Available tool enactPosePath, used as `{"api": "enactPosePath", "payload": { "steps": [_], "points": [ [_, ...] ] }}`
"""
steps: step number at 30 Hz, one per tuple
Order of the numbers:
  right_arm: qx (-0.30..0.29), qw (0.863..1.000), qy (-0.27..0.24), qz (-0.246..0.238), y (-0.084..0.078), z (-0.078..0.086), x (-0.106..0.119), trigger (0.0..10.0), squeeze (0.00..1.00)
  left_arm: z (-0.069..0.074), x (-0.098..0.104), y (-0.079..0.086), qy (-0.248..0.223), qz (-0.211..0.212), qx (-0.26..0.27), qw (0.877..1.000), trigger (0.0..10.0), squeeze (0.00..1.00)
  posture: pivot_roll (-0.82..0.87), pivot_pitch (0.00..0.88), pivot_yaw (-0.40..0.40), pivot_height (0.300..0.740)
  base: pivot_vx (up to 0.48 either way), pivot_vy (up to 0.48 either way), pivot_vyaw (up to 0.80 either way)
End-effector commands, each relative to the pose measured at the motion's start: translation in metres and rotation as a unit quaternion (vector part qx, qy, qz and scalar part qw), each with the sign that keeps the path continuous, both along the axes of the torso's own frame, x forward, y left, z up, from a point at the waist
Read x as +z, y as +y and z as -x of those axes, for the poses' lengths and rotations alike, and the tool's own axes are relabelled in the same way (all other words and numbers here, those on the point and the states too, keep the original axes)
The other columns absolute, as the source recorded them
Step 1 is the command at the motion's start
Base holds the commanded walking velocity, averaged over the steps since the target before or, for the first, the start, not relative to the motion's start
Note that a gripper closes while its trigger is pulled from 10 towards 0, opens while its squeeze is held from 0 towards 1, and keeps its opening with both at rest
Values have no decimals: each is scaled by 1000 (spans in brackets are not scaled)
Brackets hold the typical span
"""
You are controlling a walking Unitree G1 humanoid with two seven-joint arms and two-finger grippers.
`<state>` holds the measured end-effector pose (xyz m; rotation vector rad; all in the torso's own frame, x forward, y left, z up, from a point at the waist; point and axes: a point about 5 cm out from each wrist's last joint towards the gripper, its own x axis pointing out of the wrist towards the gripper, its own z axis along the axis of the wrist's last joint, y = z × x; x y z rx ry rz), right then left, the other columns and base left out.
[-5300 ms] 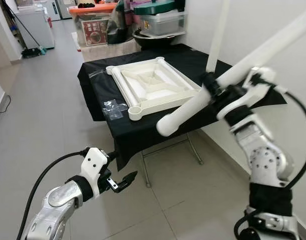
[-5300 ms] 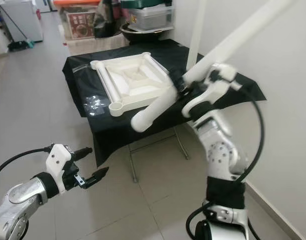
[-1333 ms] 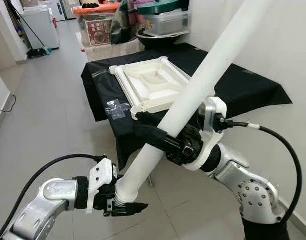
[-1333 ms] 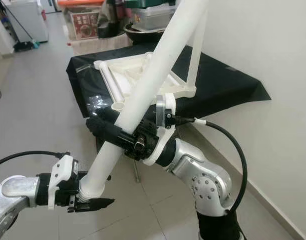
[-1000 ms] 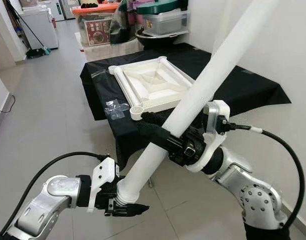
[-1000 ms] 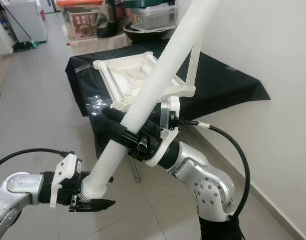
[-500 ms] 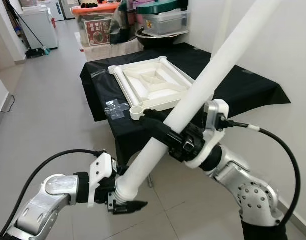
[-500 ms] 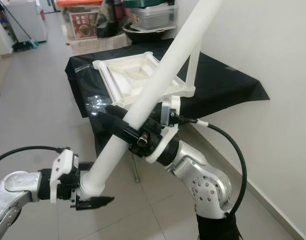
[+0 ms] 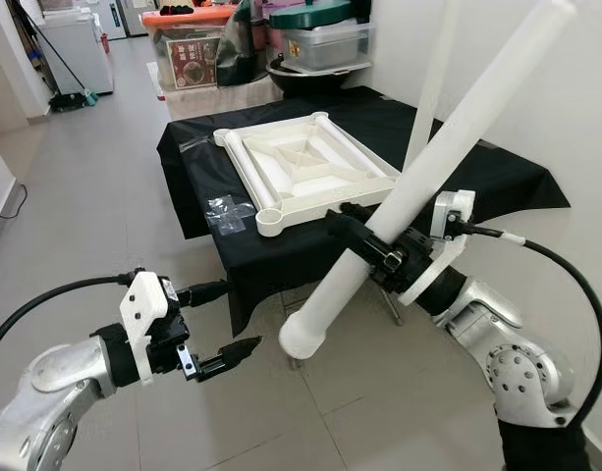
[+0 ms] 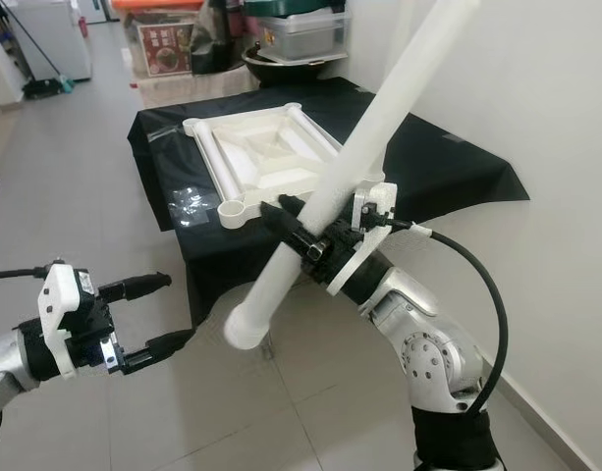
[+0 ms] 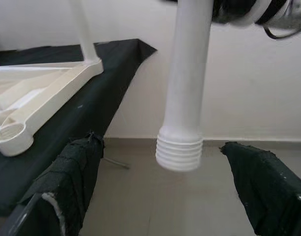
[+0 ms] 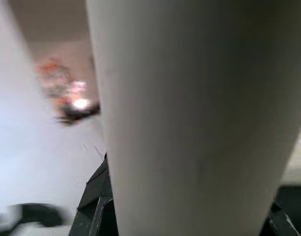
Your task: Building children table
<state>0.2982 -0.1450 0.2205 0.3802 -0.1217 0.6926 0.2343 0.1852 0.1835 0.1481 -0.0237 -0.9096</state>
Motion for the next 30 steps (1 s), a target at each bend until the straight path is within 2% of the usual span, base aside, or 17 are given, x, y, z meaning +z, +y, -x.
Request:
{"api": "enactPosePath", "payload": {
  "steps": [1, 2, 3, 4, 5, 7, 8, 10, 13, 17, 19, 21, 25, 29, 30],
  "points": [
    [-44, 999, 5, 13, -6, -7, 1, 3373, 0, -1, 1, 4, 1, 5, 20, 1000, 10000, 0, -16, 0, -23, 740, 0, 0, 0],
    [-100, 994, 29, 30, -14, -16, -4, 10000, 0, -7, -5, 7, 0, -1, 73, 997, 10000, 0, -13, 0, -20, 740, 0, 0, 0],
    [-100, 994, 29, 30, -14, -16, -4, 10000, 0, -7, -5, 7, 0, -1, 73, 997, 10000, 0, -13, 0, -20, 740, 0, 0, 0],
    [-152, 986, 55, 38, -23, -23, -9, 10000, 0, -13, -12, 11, 5, -7, 125, 992, 10000, 0, -16, 0, -18, 740, 0, 0, 0],
    [-152, 986, 55, 38, -23, -23, -9, 10000, 0, -13, -12, 11, 5, -7, 125, 992, 10000, 0, -16, 0, -18, 740, 0, 0, 0],
    [-211, 971, 88, 66, -31, -27, -17, 10000, 0, -20, -28, 12, 25, -1, 212, 977, 10000, 0, -20, 0, -16, 740, 0, 0, 0],
    [-228, 965, 103, 83, -33, -27, -22, 10000, 0, -20, -35, 10, 38, 1, 231, 972, 10000, 0, -20, 0, -16, 740, 0, 0, 0],
    [-238, 960, 111, 96, -33, -27, -25, 10000, 0, -20, -38, 8, 46, 2, 241, 969, 10000, 0, -20, 0, -16, 740, 0, 0, 0],
    [-259, 944, 151, 138, -26, -20, -38, 10000, 0, -17, -51, -9, 62, 4, 251, 966, 10000, 0, -30, 0, -15, 740, 0, 0, 0],
    [-263, 937, 171, 155, -21, -19, -44, 10000, 0, -16, -54, -15, 69, 7, 259, 963, 10000, 0, -32, 0, -14, 740, 0, 0, 0],
    [-281, 933, 143, 173, -19, -20, -43, 10000, 0, -20, -54, -20, 67, 18, 274, 959, 10000, 0, -36, 0, -14, 740, 0, 0, 0],
    [-276, 932, 147, 186, -16, -19, -48, 10000, 0, -23, -55, -23, 62, 17, 282, 957, 10000, 0, -40, 0, -13, 740, 0, 0, 0],
    [-293, 931, 90, 198, -7, -12, -48, 10000, 0, -24, -53, -22, 45, 7, 291, 956, 10000, 0, -37, 0, -13, 740, 0, 0, 0],
    [-287, 932, 84, 203, -4, -11, -49, 10000, 0, -24, -53, -22, 40, 4, 294, 955, 10000, 0, -37, 0, -13, 740, 0, 0, 0],
    [-284, 931, 70, 217, -2, -10, -49, 10000, 0, -24, -54, -21, 38, 5, 298, 954, 10000, 0, -38, 0, -13, 740, 0, 0, 0]
  ]
}}
